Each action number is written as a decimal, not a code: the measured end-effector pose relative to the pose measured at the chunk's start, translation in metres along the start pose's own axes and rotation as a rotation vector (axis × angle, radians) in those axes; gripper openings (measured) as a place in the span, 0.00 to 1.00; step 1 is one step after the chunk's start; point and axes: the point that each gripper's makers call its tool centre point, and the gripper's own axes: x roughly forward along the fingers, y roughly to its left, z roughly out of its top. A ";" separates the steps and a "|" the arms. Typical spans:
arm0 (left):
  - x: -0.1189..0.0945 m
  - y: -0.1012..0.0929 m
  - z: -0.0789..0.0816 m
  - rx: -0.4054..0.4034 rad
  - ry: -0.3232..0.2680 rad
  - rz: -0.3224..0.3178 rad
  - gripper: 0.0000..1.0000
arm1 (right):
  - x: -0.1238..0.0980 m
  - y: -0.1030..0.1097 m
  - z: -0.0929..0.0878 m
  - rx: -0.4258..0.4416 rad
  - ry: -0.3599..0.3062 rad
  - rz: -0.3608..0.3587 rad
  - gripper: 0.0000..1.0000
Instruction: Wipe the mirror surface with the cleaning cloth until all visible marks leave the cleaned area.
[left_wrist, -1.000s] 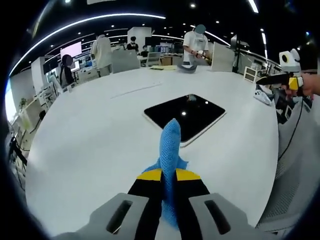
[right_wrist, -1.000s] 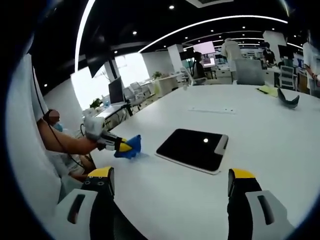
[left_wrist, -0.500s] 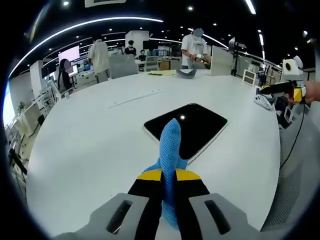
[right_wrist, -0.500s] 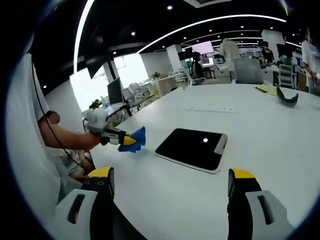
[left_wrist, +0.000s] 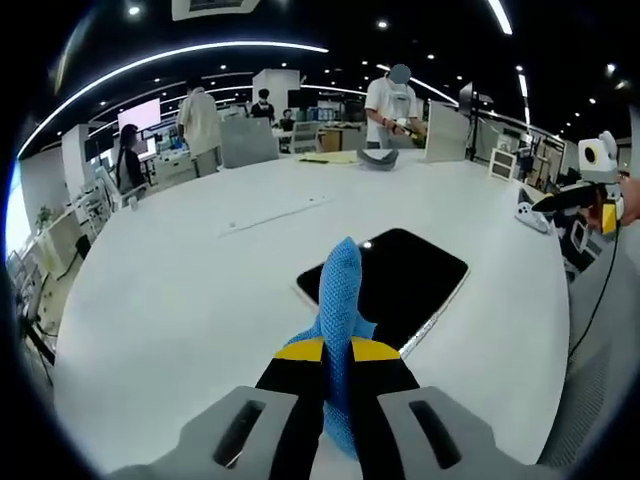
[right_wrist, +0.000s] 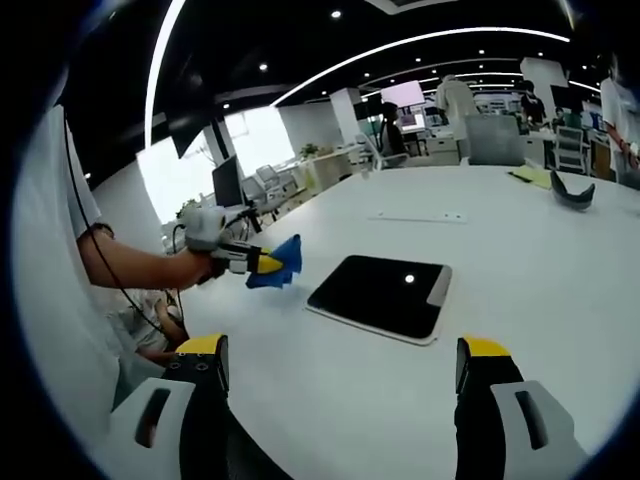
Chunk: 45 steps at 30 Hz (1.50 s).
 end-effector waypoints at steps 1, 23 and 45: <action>0.002 0.000 0.003 0.002 -0.003 -0.003 0.05 | 0.000 0.000 0.000 0.001 -0.001 -0.001 0.94; 0.027 0.013 0.029 0.007 -0.035 0.000 0.05 | 0.004 -0.004 0.000 0.010 0.005 -0.004 0.94; 0.054 0.019 0.043 0.025 -0.038 -0.008 0.05 | 0.010 -0.004 0.003 0.002 0.013 0.004 0.94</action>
